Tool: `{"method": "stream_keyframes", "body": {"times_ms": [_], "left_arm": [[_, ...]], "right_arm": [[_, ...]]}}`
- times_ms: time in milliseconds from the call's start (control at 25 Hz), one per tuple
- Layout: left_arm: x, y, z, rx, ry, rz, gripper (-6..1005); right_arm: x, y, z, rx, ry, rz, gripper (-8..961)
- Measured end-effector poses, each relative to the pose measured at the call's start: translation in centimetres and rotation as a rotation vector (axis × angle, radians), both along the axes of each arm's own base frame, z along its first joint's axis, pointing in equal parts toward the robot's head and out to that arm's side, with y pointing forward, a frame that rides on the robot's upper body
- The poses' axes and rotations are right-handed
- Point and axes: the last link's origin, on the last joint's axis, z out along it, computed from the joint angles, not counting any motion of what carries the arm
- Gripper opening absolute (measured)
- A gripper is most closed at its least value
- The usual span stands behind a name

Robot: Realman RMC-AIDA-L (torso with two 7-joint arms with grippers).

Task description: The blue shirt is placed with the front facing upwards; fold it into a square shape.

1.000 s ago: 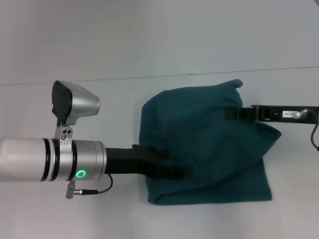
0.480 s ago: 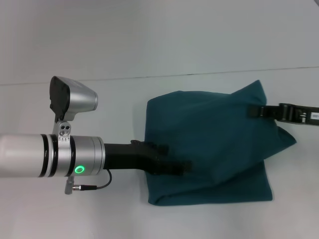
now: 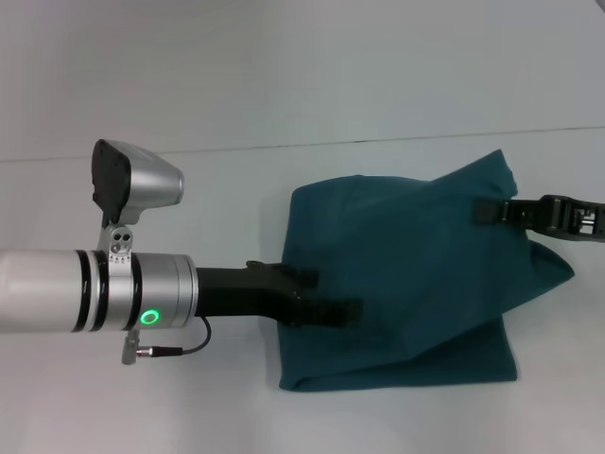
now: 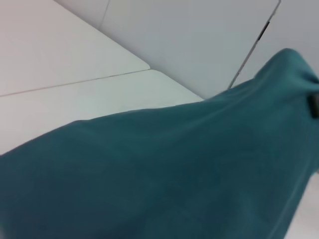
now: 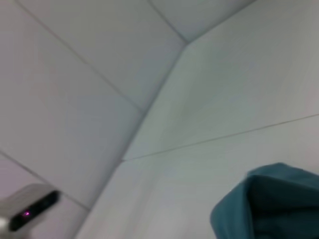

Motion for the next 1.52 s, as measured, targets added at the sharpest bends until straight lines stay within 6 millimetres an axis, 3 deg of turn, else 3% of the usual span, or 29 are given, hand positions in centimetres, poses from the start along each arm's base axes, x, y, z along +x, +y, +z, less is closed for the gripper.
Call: {"method": "stream_keyframes", "body": {"times_ms": [280,480,880,1240,1520], "left_arm": [[-0.1,0.0,0.1,0.004,0.001,0.003,917],[-0.1,0.1,0.1,0.005,0.001,0.004,917],[-0.2,0.0,0.1,0.007,0.003,0.004,916],[-0.4,0.0,0.0,0.010,0.005,0.009,916],[-0.3,0.1,0.0,0.011,0.006,0.007,916]], "right_arm": [[-0.3,-1.0,0.5,-0.037,0.075,0.004,111],[1.2,-1.5,0.4,-0.047,0.043,-0.052,112],[3.5,-0.2,-0.9,-0.005,-0.153,-0.117,162],[4.9,0.3,-2.2,-0.005,-0.210,-0.147,206],[5.8,0.3,-2.1,-0.017,-0.217,-0.179,241]]}}
